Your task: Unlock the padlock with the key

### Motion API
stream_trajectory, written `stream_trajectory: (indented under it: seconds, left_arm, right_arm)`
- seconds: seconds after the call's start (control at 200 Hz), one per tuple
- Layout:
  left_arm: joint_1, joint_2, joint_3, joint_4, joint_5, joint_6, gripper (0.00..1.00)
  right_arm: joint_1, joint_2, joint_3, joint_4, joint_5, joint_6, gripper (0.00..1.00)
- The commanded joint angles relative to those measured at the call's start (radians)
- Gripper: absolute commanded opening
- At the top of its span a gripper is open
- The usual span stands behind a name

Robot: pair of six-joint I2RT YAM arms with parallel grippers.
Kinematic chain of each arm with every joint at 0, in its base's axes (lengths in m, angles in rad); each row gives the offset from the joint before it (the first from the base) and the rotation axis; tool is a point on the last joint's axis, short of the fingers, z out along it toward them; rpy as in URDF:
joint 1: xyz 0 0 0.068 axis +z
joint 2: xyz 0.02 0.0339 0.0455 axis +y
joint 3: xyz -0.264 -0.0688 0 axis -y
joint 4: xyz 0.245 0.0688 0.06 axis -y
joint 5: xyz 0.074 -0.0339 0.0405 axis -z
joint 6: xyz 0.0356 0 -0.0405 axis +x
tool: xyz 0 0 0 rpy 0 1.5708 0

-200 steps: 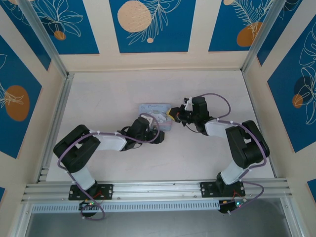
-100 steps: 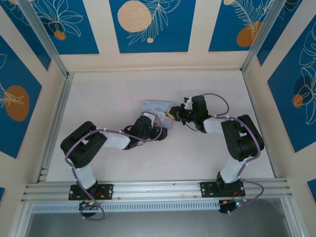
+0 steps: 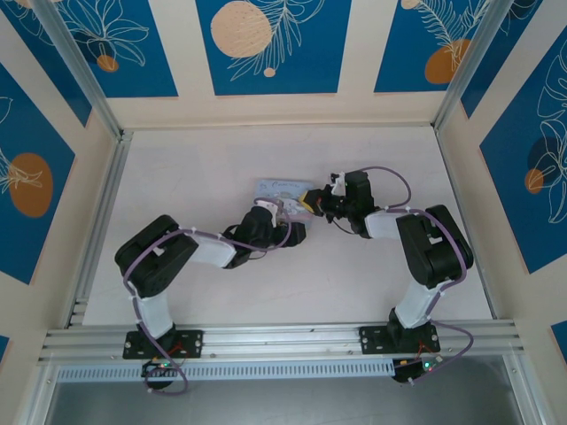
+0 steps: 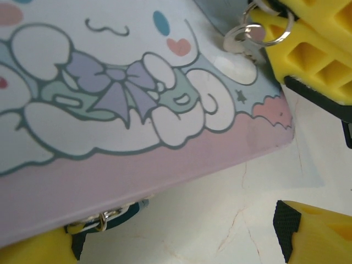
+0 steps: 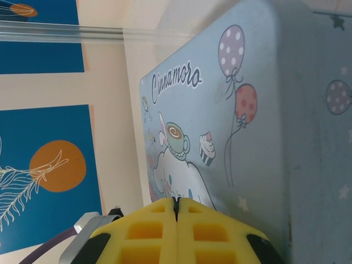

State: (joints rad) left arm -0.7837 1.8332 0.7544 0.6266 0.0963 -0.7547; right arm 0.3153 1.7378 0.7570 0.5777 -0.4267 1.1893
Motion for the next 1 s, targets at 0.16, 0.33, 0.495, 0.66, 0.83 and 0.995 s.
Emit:
stream_trajectory:
  seconds: [0.16,0.33,0.495,0.66,0.83,0.995]
  left_arm:
    - [-0.01,0.055,-0.019,0.139,0.019,-0.117,0.83]
    - [-0.013,0.035,-0.052,0.206,0.002,-0.173,0.76]
    - [-0.023,-0.003,-0.064,0.207,-0.018,-0.193,0.74]
    - [-0.034,-0.006,-0.059,0.196,-0.039,-0.197,0.73]
    - [-0.046,0.014,-0.069,0.224,-0.102,-0.246,0.69]
    - [-0.066,-0.003,-0.071,0.22,-0.15,-0.275,0.66]
  right_arm:
    - [-0.008,0.016,-0.025,0.024,-0.022,0.007,0.0]
    - [-0.01,0.02,-0.031,0.028,-0.028,0.006,0.0]
    - [-0.014,0.024,-0.031,0.032,-0.032,0.007,0.0]
    - [-0.016,0.033,-0.033,0.037,-0.037,0.007,0.0]
    - [-0.018,0.037,-0.034,0.04,-0.043,0.007,0.0]
    - [-0.021,0.037,-0.036,0.042,-0.045,0.007,0.0]
